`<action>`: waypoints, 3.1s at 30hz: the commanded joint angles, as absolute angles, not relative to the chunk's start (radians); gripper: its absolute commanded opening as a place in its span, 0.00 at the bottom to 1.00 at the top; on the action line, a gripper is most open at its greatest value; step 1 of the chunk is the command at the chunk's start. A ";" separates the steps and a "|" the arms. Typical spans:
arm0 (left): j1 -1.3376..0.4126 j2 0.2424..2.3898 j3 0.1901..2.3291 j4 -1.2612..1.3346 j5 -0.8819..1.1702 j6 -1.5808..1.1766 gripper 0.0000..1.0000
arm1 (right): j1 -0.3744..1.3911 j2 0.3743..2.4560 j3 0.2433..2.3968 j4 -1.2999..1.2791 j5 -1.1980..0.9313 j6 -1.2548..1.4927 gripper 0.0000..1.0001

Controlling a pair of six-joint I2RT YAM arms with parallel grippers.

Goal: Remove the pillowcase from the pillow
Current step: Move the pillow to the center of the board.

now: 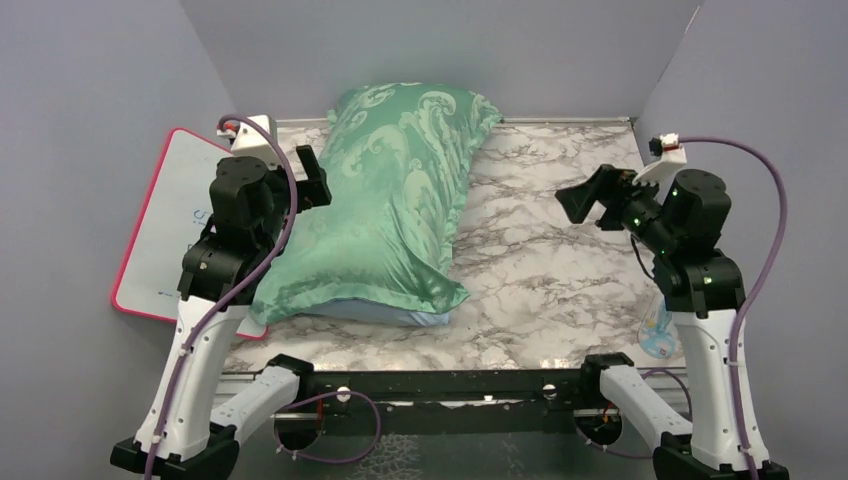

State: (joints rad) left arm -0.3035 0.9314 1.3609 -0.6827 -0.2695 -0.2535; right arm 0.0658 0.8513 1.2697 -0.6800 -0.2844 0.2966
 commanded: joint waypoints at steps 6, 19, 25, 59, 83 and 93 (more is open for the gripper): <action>-0.231 0.863 1.191 -0.654 -0.214 -0.296 0.99 | 0.125 0.817 0.955 -0.555 -0.460 0.415 1.00; -0.169 0.925 0.969 -0.621 0.015 -0.362 0.99 | 0.556 1.036 0.715 -0.247 -0.468 0.650 1.00; -0.159 0.864 0.926 -0.668 0.016 -0.351 0.99 | 0.815 1.354 0.826 -0.035 -0.395 0.739 1.00; -0.152 0.961 0.434 -0.086 0.693 -0.695 0.25 | 0.877 0.752 0.860 -0.500 0.119 0.611 0.81; -0.339 0.768 0.491 -0.191 0.597 -0.709 0.09 | 1.214 1.339 0.917 -0.215 0.481 0.037 0.83; -0.342 0.691 0.729 -0.506 0.047 -0.551 0.99 | 1.171 1.288 0.722 -0.382 0.636 0.537 0.58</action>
